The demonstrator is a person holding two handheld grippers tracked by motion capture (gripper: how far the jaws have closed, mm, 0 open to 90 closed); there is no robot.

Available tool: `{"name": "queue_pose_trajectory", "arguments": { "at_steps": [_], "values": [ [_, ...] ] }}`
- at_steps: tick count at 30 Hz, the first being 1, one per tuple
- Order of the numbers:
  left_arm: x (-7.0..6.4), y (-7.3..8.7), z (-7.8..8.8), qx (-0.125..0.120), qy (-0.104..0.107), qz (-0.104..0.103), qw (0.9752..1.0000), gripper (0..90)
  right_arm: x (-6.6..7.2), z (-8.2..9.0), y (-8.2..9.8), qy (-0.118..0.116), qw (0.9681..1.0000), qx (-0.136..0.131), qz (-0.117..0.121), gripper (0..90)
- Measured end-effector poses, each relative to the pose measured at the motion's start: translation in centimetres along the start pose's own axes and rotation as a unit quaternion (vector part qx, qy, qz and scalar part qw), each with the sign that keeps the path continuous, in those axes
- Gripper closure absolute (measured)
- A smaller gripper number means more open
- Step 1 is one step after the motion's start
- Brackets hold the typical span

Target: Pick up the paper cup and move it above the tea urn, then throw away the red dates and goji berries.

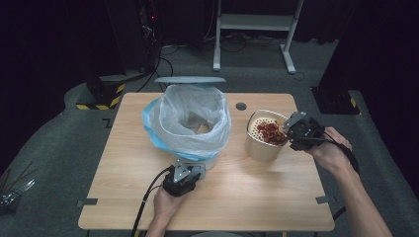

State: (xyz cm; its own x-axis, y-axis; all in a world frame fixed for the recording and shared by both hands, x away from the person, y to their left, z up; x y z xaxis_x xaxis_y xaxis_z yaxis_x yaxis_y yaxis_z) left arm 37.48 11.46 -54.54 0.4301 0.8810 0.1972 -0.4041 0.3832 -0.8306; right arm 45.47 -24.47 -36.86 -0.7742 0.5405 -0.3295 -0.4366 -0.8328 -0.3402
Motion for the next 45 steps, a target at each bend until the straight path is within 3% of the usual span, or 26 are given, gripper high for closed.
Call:
{"name": "queue_pose_trajectory", "arguments": {
  "at_steps": [2, 4, 7, 14, 23, 27, 30, 33, 40, 45],
  "values": [
    [0.0, 0.0, 0.0, 0.0, 0.0, 0.0, 1.0, 57.2, -0.1, 0.0, 0.2, -0.014, 0.9996, -0.019, -0.013, 46.1],
    [0.0, 0.0, 0.0, 0.0, 0.0, 0.0, 1.0, 57.2, 0.0, -0.1, 0.7, -0.033, 0.9976, -0.045, -0.04, 46.0],
    [0.0, 0.0, 0.0, -0.001, 0.0, 0.0, 1.0, 57.2, 0.2, -0.3, 1.2, -0.051, 0.9946, -0.066, -0.062, 45.6],
    [0.0, 0.0, 0.0, -0.001, -0.001, -0.001, 1.0, 57.2, 0.0, -0.4, 2.4, -0.055, 0.9884, -0.106, -0.095, 45.5],
    [0.0, 0.0, 0.0, -0.001, -0.001, 0.0, 1.0, 57.2, 0.0, -0.4, 3.2, -0.081, 0.9771, -0.146, -0.132, 45.0],
    [0.0, 0.0, 0.0, -0.001, -0.001, -0.001, 1.0, 57.1, 0.0, -0.4, 3.5, -0.092, 0.9698, -0.166, -0.153, 44.6],
    [0.0, 0.0, 0.0, -0.001, -0.001, 0.0, 1.0, 57.2, 0.1, -0.3, 3.8, -0.107, 0.9632, -0.185, -0.163, 44.4],
    [0.0, 0.0, 0.0, -0.001, -0.001, 0.0, 1.0, 57.1, 0.3, -0.2, 4.0, -0.109, 0.9597, -0.199, -0.166, 44.2],
    [0.0, 0.0, 0.0, -0.001, -0.001, 0.0, 1.0, 57.1, 0.9, -0.1, 4.2, -0.123, 0.9482, -0.232, -0.179, 43.8],
    [0.0, 0.0, 0.0, -0.001, -0.001, 0.0, 1.0, 57.1, 1.2, -0.1, 4.3, -0.126, 0.9456, -0.241, -0.179, 43.8]
  ]
}}
Point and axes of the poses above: each handheld gripper's, and its own axes: z roughly backward along the jaws, y roughly out of its underside, x roughly to its left, the point moved 4 cm from there along -z, roughly forward along the jaws, and after that the axes turned 14 degrees about -y, right-handed, at the moved point
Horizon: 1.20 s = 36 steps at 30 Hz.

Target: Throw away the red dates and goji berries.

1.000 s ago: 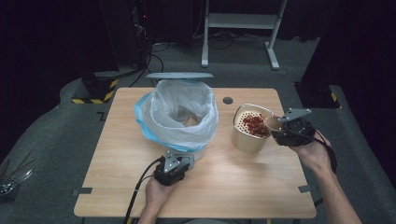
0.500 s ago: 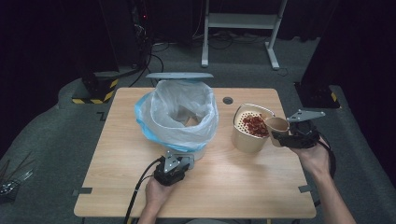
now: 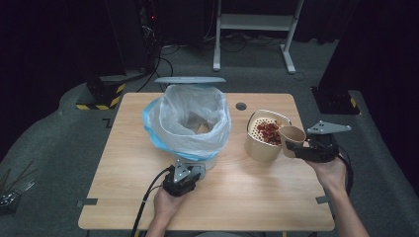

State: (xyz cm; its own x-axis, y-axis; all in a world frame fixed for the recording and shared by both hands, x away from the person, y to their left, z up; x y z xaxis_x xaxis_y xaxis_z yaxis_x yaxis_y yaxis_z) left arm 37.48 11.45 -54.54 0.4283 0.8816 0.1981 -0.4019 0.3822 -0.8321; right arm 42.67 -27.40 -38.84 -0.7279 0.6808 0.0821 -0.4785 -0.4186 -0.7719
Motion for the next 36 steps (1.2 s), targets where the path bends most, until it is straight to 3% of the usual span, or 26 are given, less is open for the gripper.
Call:
{"name": "queue_pose_trajectory", "arguments": {
  "at_steps": [36],
  "values": [
    [0.0, 0.0, 0.0, 0.001, 0.001, 0.0, 1.0, 57.0, 2.4, -0.7, -0.2, -0.057, 0.9967, -0.057, 0.011, 44.5]
  ]
}}
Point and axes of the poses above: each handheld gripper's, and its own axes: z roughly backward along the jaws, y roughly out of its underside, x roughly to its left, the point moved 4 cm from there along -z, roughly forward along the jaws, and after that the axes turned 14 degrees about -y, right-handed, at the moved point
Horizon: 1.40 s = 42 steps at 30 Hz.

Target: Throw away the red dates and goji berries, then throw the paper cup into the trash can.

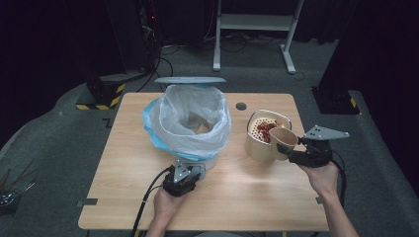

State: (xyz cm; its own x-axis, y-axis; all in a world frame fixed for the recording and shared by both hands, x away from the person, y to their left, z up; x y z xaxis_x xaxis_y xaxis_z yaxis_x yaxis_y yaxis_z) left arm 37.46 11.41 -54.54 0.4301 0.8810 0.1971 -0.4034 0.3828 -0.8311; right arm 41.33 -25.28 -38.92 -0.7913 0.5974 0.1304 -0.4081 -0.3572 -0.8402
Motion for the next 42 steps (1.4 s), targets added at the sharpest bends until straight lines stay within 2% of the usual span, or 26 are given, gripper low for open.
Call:
{"name": "queue_pose_trajectory", "arguments": {
  "at_steps": [4, 18, 19, 29, 42],
  "values": [
    [0.0, 0.0, 0.0, 0.0, 0.0, 0.0, 1.0, 57.1, 0.3, -0.3, -0.1, -0.005, 1.0, -0.004, 0.004, 44.4],
    [0.0, 0.0, 0.0, -0.001, -0.002, 0.001, 1.0, 57.0, 1.1, -1.9, 0.1, -0.015, 0.9997, -0.018, -0.005, 44.4],
    [-0.1, 0.0, 0.0, 0.0, 0.003, 0.005, 1.0, 57.0, 1.1, -2.0, 0.1, -0.016, 0.9997, -0.018, -0.006, 44.4],
    [0.0, 0.0, 0.0, -0.001, 0.001, 0.002, 1.0, 57.0, 1.3, -2.5, 0.1, -0.019, 0.9996, -0.022, -0.007, 44.4],
    [0.0, 0.0, 0.0, -0.001, -0.002, 0.0, 1.0, 57.0, 1.8, -4.1, -0.1, -0.038, 0.9988, -0.029, -0.006, 44.4]
  ]
}}
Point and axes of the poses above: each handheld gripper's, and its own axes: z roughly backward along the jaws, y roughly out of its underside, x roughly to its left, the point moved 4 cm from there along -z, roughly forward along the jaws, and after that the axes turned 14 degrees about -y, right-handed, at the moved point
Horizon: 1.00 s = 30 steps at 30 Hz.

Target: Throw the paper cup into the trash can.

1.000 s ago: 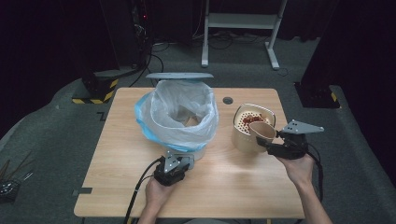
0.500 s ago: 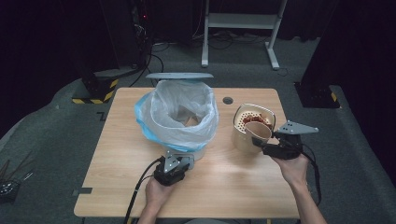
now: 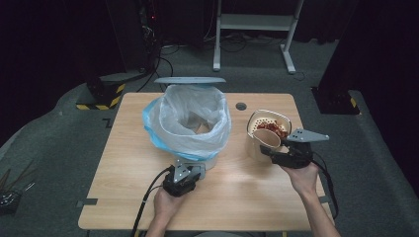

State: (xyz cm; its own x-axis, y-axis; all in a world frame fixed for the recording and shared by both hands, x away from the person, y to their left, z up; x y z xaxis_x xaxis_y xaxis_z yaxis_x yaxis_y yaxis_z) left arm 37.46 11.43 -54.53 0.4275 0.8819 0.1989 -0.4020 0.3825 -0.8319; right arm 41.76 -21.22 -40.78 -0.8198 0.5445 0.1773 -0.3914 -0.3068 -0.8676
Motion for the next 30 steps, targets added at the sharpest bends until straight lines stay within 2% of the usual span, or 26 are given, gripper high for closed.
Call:
{"name": "queue_pose_trajectory", "arguments": {
  "at_steps": [10, 18, 30],
  "values": [
    [0.0, 0.0, 0.0, 0.0, 0.001, 0.001, 1.0, 57.0, 0.5, -1.0, -0.4, -0.009, 0.9999, 0.0, 0.009, 44.1],
    [0.0, 0.0, 0.0, 0.0, 0.001, 0.0, 1.0, 57.0, 0.7, -1.5, -1.1, -0.021, 0.9997, -0.009, 0.014, 44.0],
    [0.0, 0.0, 0.0, 0.0, 0.001, 0.0, 1.0, 56.9, 1.2, -1.7, -2.8, -0.031, 0.9989, -0.016, 0.031, 44.0]
  ]
}}
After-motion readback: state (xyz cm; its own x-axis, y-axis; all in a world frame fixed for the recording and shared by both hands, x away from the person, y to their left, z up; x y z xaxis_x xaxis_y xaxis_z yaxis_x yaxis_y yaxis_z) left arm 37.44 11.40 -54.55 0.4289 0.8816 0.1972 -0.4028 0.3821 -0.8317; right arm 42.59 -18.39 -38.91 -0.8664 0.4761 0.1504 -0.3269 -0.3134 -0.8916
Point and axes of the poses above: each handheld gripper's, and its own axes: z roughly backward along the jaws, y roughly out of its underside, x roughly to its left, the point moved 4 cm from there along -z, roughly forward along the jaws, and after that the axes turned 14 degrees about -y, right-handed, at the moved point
